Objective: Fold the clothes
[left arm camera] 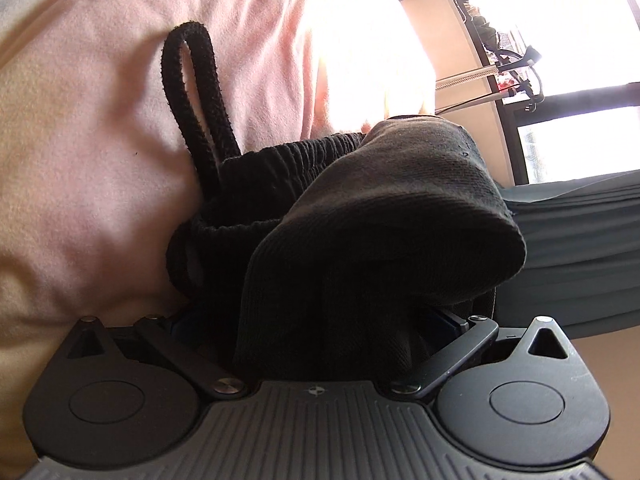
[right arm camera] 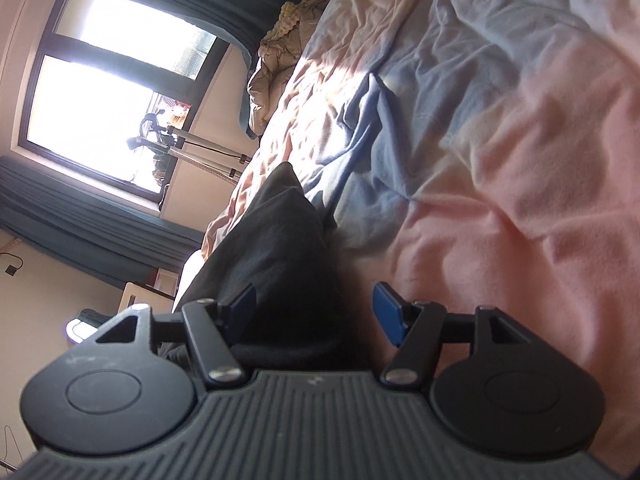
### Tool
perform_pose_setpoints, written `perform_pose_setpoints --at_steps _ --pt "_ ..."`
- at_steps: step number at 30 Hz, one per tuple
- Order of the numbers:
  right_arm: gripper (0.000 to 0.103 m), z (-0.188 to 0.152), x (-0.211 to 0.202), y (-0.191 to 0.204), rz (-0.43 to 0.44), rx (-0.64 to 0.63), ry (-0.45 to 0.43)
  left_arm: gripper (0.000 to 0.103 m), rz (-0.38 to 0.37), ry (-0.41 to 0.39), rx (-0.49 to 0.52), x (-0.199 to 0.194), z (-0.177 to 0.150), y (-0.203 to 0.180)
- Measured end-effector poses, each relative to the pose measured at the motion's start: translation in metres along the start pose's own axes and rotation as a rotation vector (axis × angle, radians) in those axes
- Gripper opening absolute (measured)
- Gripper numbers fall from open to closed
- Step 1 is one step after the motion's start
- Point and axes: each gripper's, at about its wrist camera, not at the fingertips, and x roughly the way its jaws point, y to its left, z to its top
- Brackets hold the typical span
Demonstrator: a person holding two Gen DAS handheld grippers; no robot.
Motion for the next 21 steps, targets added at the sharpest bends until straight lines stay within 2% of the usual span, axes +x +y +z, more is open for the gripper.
perform_pose_setpoints --at_steps 3,5,7,8,11,12,16,18,20,21 --pt "0.073 0.011 0.026 0.003 0.046 -0.016 0.098 0.103 -0.054 0.009 -0.019 0.003 0.001 0.001" --pt "0.078 0.014 0.045 0.007 0.041 -0.049 0.172 0.103 -0.13 0.027 -0.032 0.003 0.0 0.003" --pt "0.079 0.017 0.059 0.008 0.048 -0.065 0.201 0.103 -0.232 0.042 -0.021 0.001 -0.003 0.002" --pt "0.08 0.019 0.066 0.007 0.065 -0.061 0.211 0.103 -0.255 0.047 0.006 0.001 -0.005 -0.002" --pt "0.085 0.025 0.077 0.001 0.188 0.005 0.228 0.103 -0.27 0.074 0.121 0.008 -0.016 -0.018" --pt "0.087 0.027 0.081 -0.003 0.241 0.034 0.228 0.103 -0.247 0.076 0.138 0.015 -0.017 -0.019" --pt "0.086 0.031 0.089 -0.018 0.333 0.13 0.226 0.103 -0.198 0.082 0.125 0.031 -0.015 -0.016" --pt "0.082 0.031 0.089 -0.014 0.32 0.101 0.224 0.103 -0.195 0.073 0.141 0.031 -0.016 -0.019" --pt "0.072 0.027 0.091 -0.004 0.257 0.007 0.22 0.102 -0.182 0.062 0.15 0.031 -0.018 -0.021" --pt "0.064 0.025 0.092 0.0 0.223 -0.037 0.214 0.099 -0.174 0.056 0.151 0.03 -0.018 -0.021"
